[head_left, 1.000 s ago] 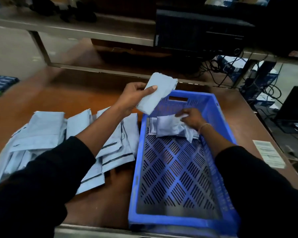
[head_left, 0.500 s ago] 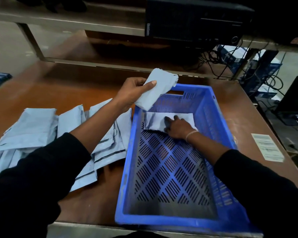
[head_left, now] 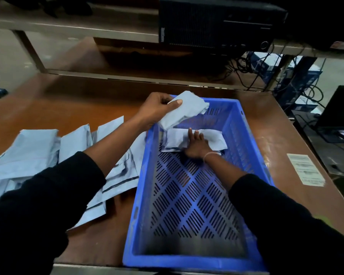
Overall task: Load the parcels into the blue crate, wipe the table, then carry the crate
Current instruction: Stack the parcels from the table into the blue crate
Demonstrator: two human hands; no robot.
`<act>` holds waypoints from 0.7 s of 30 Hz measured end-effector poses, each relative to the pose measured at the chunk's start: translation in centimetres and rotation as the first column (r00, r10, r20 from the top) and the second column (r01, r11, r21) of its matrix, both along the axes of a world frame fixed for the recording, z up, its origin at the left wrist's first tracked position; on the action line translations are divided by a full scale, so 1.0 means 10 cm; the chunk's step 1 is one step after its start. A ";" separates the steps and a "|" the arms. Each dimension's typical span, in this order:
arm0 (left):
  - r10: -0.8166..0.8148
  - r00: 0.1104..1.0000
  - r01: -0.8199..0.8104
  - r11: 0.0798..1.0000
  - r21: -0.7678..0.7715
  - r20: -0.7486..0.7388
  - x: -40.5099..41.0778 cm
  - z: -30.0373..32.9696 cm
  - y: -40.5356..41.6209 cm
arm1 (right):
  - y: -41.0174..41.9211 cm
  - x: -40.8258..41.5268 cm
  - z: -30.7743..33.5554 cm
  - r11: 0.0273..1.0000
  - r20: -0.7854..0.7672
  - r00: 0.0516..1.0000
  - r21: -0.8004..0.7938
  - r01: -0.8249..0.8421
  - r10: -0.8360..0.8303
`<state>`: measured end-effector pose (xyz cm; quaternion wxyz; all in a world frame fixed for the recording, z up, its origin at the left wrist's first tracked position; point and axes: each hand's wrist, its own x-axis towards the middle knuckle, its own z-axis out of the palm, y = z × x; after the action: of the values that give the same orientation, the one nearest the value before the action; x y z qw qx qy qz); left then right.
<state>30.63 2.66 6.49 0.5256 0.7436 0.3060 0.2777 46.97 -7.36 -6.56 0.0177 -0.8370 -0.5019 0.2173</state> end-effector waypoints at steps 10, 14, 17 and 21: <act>-0.011 0.949 0.087 0.969 0.230 -0.315 0.30 -0.15 0.20 | -0.46 0.40 1.09 0.812 -0.037 0.999 0.583 0.040 -0.022; -0.122 0.941 0.187 0.965 0.186 -0.316 0.43 -0.16 0.16 | -0.50 0.43 1.06 0.780 0.193 0.968 0.576 -0.244 0.160; -0.202 0.923 0.259 0.956 0.141 -0.327 0.51 -0.19 0.14 | -0.45 0.50 0.96 0.800 0.126 0.985 0.576 -0.169 0.117; -0.145 0.856 0.319 0.904 0.286 -0.496 0.61 -0.26 0.18 | -0.38 0.61 0.77 0.860 0.078 0.997 0.510 -0.022 -0.021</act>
<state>36.71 4.50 3.88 0.3229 0.9029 0.2731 0.0765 53.10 -11.11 1.11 0.2184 -0.8104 -0.5420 0.0427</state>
